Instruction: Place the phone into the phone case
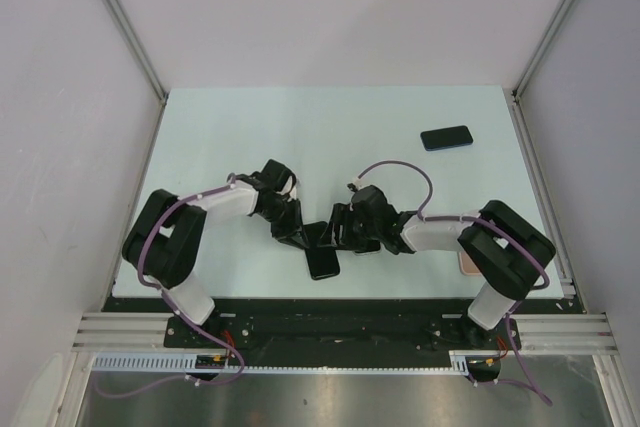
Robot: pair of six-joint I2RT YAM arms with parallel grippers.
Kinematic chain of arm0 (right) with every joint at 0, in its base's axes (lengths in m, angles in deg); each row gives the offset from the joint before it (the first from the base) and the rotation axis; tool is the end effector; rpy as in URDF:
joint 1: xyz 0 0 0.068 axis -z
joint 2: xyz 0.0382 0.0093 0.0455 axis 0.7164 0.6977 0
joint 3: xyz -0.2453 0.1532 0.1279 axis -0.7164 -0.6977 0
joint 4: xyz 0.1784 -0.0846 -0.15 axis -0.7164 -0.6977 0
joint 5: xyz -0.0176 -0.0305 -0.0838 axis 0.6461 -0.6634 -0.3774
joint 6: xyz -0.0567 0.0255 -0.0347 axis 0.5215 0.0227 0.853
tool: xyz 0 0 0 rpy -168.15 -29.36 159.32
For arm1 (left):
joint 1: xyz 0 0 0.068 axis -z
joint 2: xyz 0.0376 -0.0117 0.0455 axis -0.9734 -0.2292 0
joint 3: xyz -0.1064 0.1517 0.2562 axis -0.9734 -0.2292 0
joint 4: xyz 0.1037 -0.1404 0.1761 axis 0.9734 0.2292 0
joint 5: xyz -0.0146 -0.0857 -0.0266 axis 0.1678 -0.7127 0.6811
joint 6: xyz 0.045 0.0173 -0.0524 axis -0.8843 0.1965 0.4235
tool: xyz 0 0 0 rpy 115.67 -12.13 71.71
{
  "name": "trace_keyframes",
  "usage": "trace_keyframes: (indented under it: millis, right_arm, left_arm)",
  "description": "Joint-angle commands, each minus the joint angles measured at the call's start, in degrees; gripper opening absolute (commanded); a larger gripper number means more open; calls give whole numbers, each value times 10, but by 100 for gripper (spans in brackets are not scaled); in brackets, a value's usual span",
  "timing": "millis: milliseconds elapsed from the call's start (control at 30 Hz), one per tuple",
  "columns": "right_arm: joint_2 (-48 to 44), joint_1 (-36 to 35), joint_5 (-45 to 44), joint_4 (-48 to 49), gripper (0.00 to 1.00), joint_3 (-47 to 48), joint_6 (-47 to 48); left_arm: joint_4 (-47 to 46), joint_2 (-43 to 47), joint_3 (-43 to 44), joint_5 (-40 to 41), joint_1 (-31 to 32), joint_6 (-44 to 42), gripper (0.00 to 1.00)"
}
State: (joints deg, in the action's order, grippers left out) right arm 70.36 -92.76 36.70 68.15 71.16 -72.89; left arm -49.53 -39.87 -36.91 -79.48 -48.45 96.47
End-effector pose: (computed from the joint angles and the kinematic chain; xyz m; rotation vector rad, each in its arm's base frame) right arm 0.2140 0.2498 0.1840 -0.0841 2.5754 1.0364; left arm 0.2478 -0.1614 0.1821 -0.0671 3.0340 -0.7873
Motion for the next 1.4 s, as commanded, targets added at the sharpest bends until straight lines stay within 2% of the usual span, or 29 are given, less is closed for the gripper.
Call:
trace_keyframes:
  millis: [0,300,500,900,1033,1267,1300,1367]
  right_arm:
    - [31,-3,43,51,62,0,-9]
    - [61,10,142,191,62,-1,-66]
    - [81,17,216,307,62,-2,-115]
    - [84,21,222,338,57,-22,-134]
    - [94,25,230,363,44,-33,-140]
    - [106,26,230,394,29,-43,-155]
    - [104,28,231,393,20,-45,-153]
    - [99,32,232,392,10,-46,-147]
  left_arm:
    - [-15,-16,-2,-4,-3,-13,17]
    - [-29,-12,-23,-62,-39,-28,12]
    - [-58,-9,-39,-124,-42,-21,7]
    - [-83,-3,-66,-145,-60,-23,8]
    - [-96,-8,-70,-167,-63,-25,8]
    - [-104,3,-90,-161,-64,-23,8]
    - [-104,6,-90,-161,-64,-23,8]
    - [-104,11,-92,-162,-64,-20,9]
